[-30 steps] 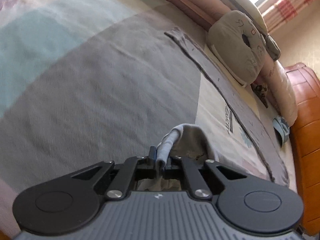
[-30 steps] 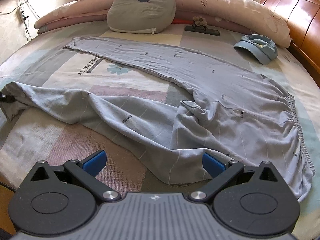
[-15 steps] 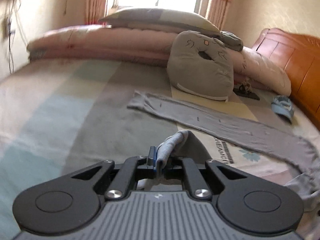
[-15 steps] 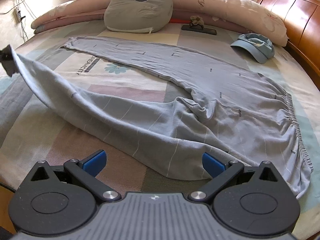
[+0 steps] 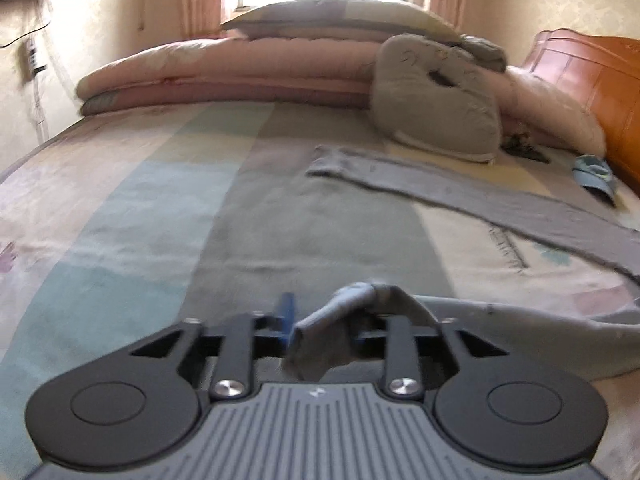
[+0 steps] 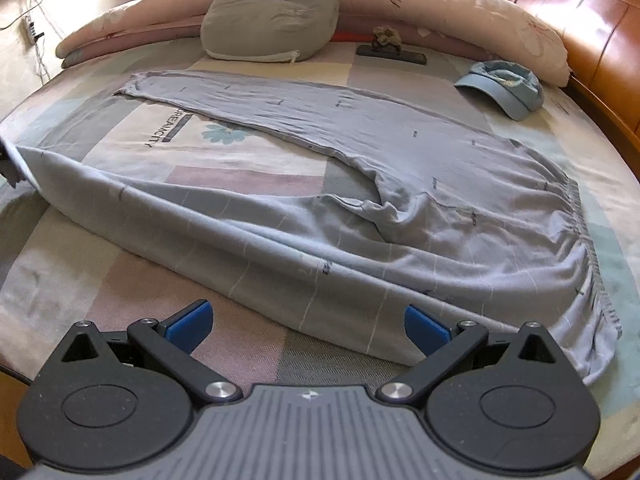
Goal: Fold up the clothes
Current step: 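Grasp the grey garment's sleeve cuff with the left gripper and pull it outward, then lay the stretched sleeve flat on the bed with the left gripper, release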
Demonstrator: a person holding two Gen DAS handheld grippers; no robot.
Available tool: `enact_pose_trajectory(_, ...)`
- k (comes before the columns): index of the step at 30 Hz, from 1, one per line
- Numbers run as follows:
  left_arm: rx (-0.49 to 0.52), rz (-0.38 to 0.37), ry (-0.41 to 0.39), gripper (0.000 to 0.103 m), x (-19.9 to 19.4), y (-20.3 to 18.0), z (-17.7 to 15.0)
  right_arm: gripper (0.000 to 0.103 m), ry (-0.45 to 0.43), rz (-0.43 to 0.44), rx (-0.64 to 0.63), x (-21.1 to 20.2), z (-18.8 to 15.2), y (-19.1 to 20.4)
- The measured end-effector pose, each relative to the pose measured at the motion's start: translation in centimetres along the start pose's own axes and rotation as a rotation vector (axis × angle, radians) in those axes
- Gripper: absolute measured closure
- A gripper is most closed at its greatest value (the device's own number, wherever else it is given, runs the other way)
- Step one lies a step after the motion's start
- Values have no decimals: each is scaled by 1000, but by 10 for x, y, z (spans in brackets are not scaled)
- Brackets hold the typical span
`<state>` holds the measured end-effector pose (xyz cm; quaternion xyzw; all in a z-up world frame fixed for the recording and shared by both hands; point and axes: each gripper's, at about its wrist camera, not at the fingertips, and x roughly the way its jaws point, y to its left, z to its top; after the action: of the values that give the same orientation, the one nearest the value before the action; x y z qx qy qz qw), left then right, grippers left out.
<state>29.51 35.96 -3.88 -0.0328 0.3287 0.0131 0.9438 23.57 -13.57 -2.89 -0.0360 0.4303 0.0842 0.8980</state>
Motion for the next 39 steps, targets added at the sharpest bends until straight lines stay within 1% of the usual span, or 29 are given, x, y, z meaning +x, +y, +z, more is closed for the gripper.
enact_pose_trajectory(1, -4, 4, 3, 55, -2, 3, -2, 0, 1, 3, -9, 1, 1, 2)
enact_pose_trajectory(3, -1, 16, 12, 45, -7, 8, -5, 0, 2, 9, -27, 2, 3, 6)
enact_pose_trajectory(4, 1, 22, 17, 42, -9, 10, -7, 0, 4, 13, -33, 3, 3, 7)
enact_pose_trajectory(5, 17, 27, 24, 38, -11, 11, -8, 0, 6, 15, -38, 4, 4, 8)
enact_pose_trajectory(7, 76, 34, 51, 36, -14, 11, -10, 0, 6, 18, -48, 4, 4, 10)
enact_pose_trajectory(10, 199, 33, 126, 36, -16, 6, -17, 0, 7, 19, -55, 5, 5, 10)
enact_pose_trajectory(13, 277, 36, 188, 36, -18, 1, -25, 0, 9, 19, -50, 5, 5, 9)
enact_pose_trajectory(15, 277, 37, 214, 36, -22, 2, -31, 0, 9, 23, -43, 6, 6, 9)
enact_pose_trajectory(18, 218, 39, 240, 36, -32, 10, -40, 0, 7, 31, -44, 7, 7, 10)
enact_pose_trajectory(21, 159, 57, 278, 36, -42, 19, -51, 0, 5, 46, -50, 9, 9, 12)
enact_pose_trajectory(23, 87, 56, 291, 36, -52, 26, -58, 0, 4, 56, -57, 10, 10, 15)
enact_pose_trajectory(25, -31, 26, 296, 37, -61, 33, -64, 0, 4, 66, -64, 11, 11, 18)
enact_pose_trajectory(29, -339, -135, 246, 34, -77, 43, -79, 0, 6, 86, -75, 14, 13, 24)
enact_pose_trajectory(32, -522, -251, 198, 33, -76, 43, -97, 0, 8, 100, -85, 16, 14, 28)
enact_pose_trajectory(36, -718, -368, 155, 31, -56, 40, -120, 0, 20, 112, -101, 18, 14, 33)
enact_pose_trajectory(38, -789, -408, 97, 26, -50, 42, -127, 0, 23, 109, -110, 17, 13, 35)
enact_pose_trajectory(39, -827, -424, 71, 26, -48, 45, -130, 0, 25, 105, -113, 17, 13, 35)
